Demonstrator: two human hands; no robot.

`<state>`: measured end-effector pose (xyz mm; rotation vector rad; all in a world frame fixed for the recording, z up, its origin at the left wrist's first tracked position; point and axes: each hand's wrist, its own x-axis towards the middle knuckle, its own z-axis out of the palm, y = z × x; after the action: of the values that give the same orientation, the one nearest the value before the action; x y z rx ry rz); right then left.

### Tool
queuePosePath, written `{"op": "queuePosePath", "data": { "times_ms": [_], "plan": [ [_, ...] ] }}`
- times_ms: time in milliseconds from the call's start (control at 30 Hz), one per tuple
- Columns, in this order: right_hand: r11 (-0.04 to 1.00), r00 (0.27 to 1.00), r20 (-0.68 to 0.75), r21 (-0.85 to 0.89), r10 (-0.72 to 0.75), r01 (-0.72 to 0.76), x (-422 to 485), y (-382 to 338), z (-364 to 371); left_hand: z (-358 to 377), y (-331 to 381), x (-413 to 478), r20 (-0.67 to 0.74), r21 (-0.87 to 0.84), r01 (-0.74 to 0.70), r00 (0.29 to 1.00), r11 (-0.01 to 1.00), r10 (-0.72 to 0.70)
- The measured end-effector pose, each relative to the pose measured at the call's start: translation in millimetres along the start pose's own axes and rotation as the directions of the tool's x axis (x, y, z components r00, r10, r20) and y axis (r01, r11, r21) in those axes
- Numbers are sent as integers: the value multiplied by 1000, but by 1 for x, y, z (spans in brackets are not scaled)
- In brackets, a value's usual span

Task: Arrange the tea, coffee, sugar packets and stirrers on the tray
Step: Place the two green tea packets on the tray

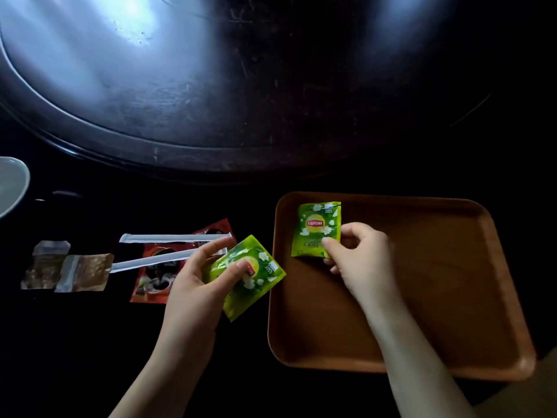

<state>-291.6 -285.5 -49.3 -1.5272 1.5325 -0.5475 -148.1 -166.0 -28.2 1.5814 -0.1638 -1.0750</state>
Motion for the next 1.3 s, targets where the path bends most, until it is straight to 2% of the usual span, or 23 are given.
{"op": "queuePosePath", "data": {
  "times_ms": [100,233,300,367,467,533,633,767,833,900,967,1000,1167,1300],
  "plan": [
    [980,990,-92,-178,-107,89,-2,-3,7,0,-1,1,7,-10,16,1000,1000,-15],
    [919,974,-113,-368,-196,142,-5,-10,13,-3,-3,4,20,-7,22,1000,1000,-22],
    [903,961,-148,-400,-232,156,-6,-10,16,-5,-4,5,21,-13,29,999,1000,-28],
    [872,921,-165,-416,-353,260,-8,-7,18,-6,-3,5,22,-15,40,999,999,-39],
    [800,872,-56,-430,-486,418,-10,-2,22,-4,-2,5,27,-29,46,999,998,-46],
    [777,869,11,-443,-494,448,-10,0,23,-2,0,5,33,-54,53,998,997,-52],
    [772,874,29,-456,-485,443,-7,3,25,-1,2,5,48,-105,65,997,992,-60],
    [818,864,-10,-328,-504,473,-9,-1,21,6,4,3,63,-155,48,997,987,-38],
    [881,886,-42,-135,-462,453,-17,-4,12,16,4,1,63,-159,4,998,987,6],
    [935,944,38,158,-327,317,-29,-10,1,28,4,0,67,-162,-41,996,986,53],
    [916,959,204,386,-199,108,-38,-11,-6,39,2,-2,80,-171,-71,993,983,86],
    [906,958,226,418,-178,69,-41,-10,-8,44,1,-3,91,-175,-76,991,982,93],
    [853,994,79,522,-70,19,-33,-3,-26,65,-5,-7,161,-145,-35,985,989,59],
    [841,993,105,541,-56,-10,-30,5,-38,78,-8,-6,159,-65,-23,987,998,33]
  ]
}}
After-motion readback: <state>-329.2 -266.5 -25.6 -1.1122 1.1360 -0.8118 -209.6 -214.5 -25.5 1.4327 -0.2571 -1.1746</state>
